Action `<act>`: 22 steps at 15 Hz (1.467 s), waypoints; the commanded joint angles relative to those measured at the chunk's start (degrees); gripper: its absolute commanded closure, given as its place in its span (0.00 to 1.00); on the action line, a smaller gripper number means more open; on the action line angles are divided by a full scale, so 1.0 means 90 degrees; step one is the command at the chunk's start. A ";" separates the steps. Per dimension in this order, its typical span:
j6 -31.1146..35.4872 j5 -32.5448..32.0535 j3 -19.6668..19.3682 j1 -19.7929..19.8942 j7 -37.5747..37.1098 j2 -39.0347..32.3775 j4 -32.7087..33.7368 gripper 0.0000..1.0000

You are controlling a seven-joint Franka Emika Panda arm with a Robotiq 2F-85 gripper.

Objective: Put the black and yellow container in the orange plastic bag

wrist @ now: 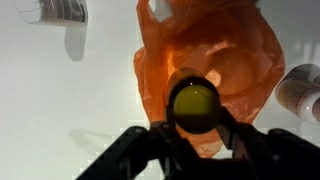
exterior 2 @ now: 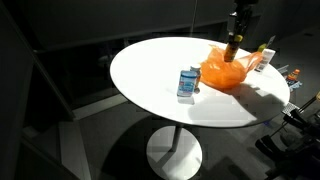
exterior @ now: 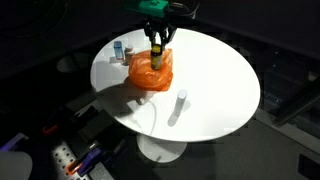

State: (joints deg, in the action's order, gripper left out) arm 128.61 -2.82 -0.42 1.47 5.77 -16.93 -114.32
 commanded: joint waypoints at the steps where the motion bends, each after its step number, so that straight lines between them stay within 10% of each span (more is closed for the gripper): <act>1: -0.0352 0.0037 0.0059 -0.0070 -0.0043 -0.0156 0.0157 0.81; 18: -0.0455 -0.0139 0.0088 -0.0406 -0.0085 -0.1693 0.1556 0.81; 19: -0.0469 -0.0133 0.0095 -0.0398 -0.0054 -0.1686 0.1543 0.67; 20: -0.0488 -0.0123 0.0102 -0.0390 -0.0031 -0.1668 0.1530 0.31; 22: -0.0589 -0.0083 0.0112 -0.0360 0.0001 -0.1500 0.1373 0.23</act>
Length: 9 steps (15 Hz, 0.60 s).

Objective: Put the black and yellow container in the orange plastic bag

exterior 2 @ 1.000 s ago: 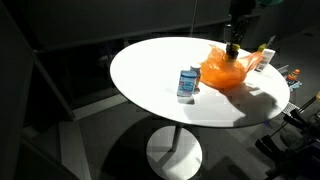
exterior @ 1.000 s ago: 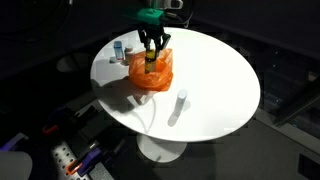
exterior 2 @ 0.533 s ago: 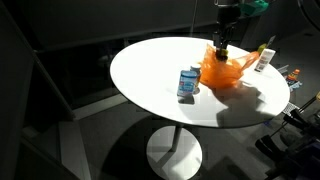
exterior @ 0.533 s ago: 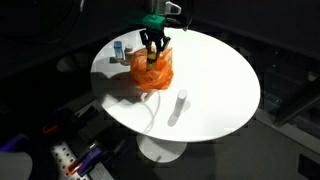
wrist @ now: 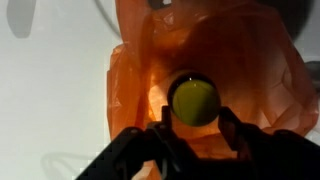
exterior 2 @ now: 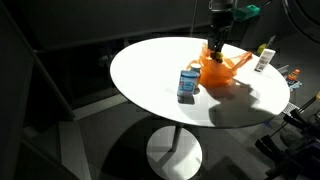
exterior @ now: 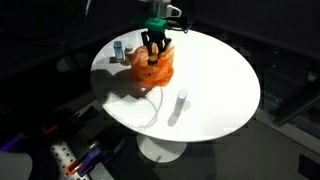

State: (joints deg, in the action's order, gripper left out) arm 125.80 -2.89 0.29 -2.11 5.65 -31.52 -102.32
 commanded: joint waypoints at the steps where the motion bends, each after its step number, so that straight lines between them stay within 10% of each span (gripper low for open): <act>1: -0.0318 -0.0069 0.0025 0.0044 0.0000 0.0193 -0.0026 0.16; 3: -0.0472 -0.0066 -0.0022 0.0062 -0.0092 0.0381 -0.0175 0.01; 9: -0.0891 0.0079 -0.0261 0.0340 -0.0433 0.1002 -0.0438 0.00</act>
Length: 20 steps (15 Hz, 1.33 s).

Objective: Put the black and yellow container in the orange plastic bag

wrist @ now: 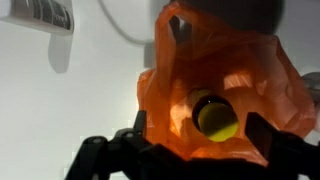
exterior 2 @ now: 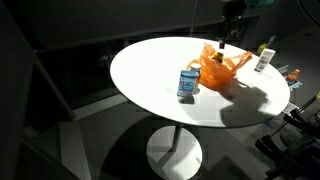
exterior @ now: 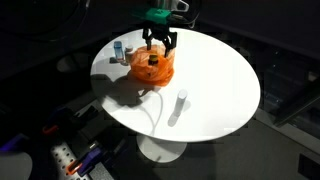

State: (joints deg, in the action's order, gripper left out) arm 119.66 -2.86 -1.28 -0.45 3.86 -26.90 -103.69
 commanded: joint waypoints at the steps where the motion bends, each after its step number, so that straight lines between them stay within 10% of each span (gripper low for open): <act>1: -0.0288 0.0085 -0.0119 0.0208 -0.0263 0.0601 -0.0327 0.00; 13: -0.1818 -0.0061 -0.0149 0.0281 -0.0400 0.2836 -0.1436 0.00; 20: -0.1928 0.0025 -0.0133 0.0305 -0.0258 0.2846 -0.1330 0.00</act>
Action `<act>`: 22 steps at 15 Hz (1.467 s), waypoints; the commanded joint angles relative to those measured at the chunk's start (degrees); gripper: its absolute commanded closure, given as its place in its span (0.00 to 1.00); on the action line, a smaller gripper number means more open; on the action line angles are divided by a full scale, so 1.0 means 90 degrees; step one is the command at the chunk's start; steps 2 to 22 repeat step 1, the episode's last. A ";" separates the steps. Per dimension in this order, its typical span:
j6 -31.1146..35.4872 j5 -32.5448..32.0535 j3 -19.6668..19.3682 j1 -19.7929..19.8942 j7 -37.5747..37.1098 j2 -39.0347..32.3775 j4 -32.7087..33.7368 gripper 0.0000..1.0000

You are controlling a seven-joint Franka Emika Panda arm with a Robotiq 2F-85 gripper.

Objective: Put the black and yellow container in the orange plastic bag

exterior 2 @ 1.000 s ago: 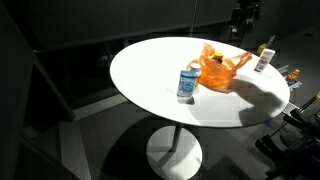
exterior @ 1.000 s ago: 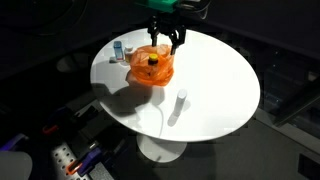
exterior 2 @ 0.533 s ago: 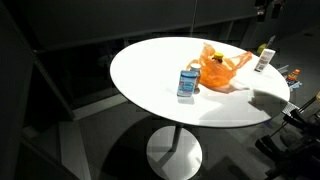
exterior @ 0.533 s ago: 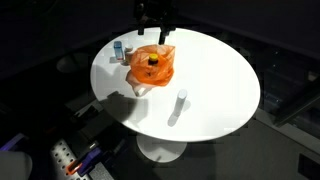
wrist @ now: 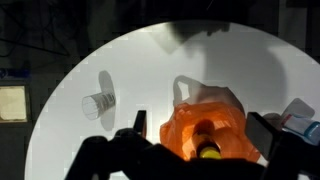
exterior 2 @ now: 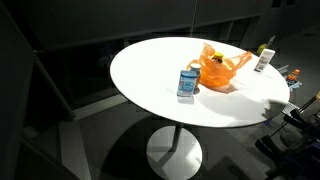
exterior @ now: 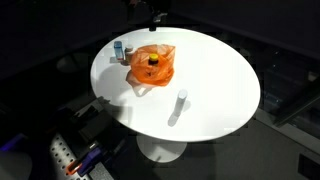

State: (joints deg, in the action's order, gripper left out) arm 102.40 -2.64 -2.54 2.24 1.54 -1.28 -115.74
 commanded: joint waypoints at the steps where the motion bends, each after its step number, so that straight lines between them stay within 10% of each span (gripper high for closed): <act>1: -0.0009 0.0001 0.0007 0.0006 -0.0001 -0.0022 0.0009 0.00; 22: -0.0009 0.0001 0.0007 0.0006 -0.0001 -0.0022 0.0009 0.00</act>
